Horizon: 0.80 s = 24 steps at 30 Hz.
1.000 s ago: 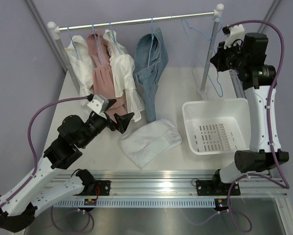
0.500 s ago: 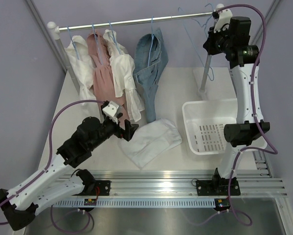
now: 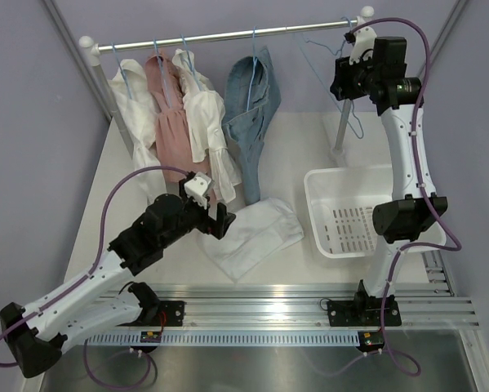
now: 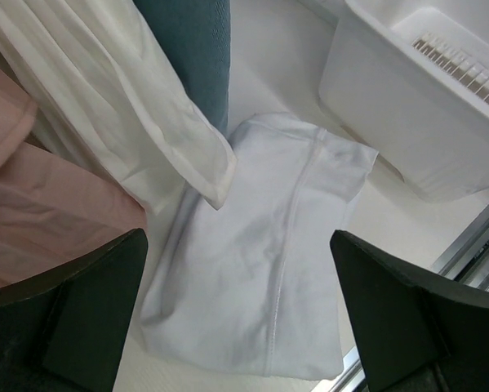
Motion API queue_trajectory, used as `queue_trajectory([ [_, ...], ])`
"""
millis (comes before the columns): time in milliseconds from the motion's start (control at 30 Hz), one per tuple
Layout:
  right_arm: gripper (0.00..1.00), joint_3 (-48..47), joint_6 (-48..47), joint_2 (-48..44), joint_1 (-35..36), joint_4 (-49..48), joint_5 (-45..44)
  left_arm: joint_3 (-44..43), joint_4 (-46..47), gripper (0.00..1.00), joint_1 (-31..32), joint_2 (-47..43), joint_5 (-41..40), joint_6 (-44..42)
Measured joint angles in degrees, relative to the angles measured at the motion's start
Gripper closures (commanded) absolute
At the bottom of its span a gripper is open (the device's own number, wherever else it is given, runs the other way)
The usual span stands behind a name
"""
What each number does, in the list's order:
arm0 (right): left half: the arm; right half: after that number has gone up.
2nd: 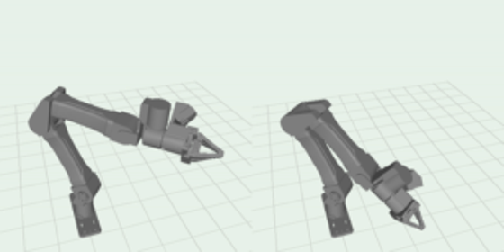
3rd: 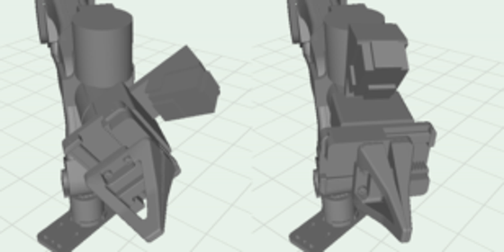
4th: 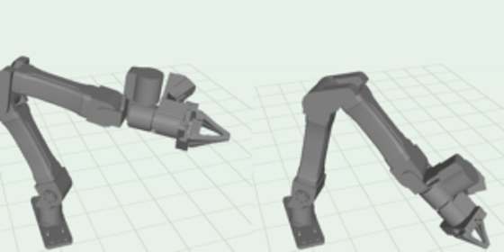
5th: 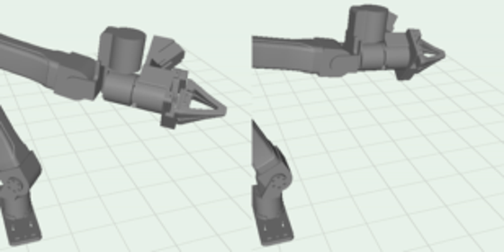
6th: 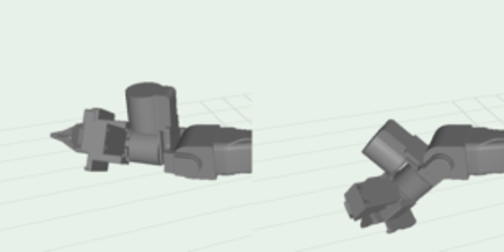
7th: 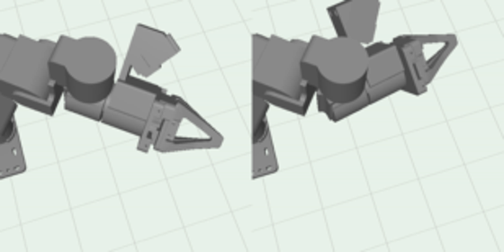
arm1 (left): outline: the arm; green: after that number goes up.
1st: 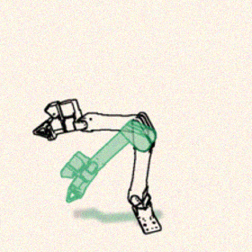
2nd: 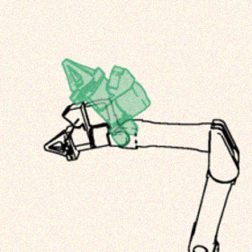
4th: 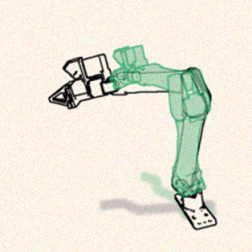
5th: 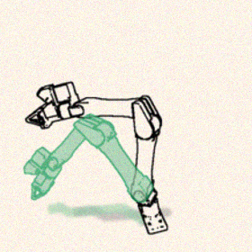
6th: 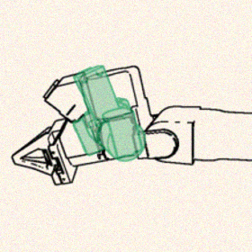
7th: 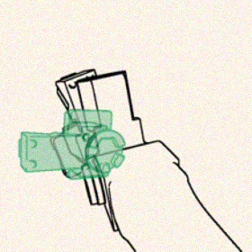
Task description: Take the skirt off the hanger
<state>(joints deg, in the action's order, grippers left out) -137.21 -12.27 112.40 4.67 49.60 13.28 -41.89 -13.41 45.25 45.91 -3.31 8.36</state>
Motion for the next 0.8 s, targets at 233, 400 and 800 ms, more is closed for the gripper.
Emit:
queue_trajectory([
  [233, 0.09, 8.98, -5.66, -6.27, -0.07, 0.46, 3.02, 1.05, -0.22, 0.01, 3.06, 5.9, 0.07, -0.39],
  [400, 0.02, 16.5, -11.28, -17.51, -1.05, 1.2, 6.12, 1.01, 0.26, 0.01, 6.82, 13.81, -0.15, -1.46],
  [800, 0.01, 41.16, -33.77, -36.96, -3.23, 9.6, 23.98, -6.97, 2.27, 0.29, 10.16, 44.39, -3.96, -1.46],
])
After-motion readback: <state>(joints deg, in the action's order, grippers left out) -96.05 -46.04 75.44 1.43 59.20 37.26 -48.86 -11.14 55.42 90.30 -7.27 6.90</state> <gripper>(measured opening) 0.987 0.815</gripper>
